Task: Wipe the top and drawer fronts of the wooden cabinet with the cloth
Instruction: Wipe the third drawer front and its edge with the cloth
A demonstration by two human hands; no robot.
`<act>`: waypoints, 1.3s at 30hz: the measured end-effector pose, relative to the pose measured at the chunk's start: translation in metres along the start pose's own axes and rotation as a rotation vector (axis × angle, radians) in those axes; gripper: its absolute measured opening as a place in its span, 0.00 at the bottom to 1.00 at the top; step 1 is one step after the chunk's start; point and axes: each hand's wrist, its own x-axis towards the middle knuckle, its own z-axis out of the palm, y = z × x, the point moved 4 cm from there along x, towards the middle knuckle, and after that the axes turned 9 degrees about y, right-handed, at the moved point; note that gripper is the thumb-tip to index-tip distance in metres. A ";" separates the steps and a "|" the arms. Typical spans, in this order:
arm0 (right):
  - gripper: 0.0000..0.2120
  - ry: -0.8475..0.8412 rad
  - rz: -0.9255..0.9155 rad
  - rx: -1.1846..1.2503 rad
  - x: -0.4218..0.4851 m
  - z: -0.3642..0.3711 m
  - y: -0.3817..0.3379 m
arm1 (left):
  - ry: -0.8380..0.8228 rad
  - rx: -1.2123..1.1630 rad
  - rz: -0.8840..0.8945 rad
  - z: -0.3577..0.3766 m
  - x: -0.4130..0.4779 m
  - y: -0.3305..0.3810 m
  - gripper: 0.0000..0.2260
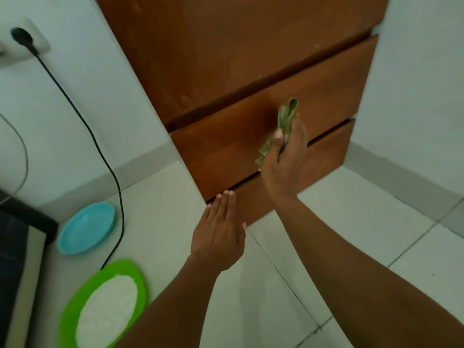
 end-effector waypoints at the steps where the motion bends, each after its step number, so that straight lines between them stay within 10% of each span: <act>1: 0.23 -0.071 -0.086 0.015 0.000 0.012 -0.008 | 0.018 -0.009 -0.007 0.002 -0.001 -0.002 0.33; 6: 0.34 -0.343 -0.304 -0.186 -0.009 0.052 0.003 | 0.051 -0.023 -0.057 0.006 0.003 -0.012 0.33; 39: 0.29 -0.252 -0.499 -0.177 0.009 0.044 0.028 | -0.054 0.178 -0.103 -0.004 0.036 0.017 0.46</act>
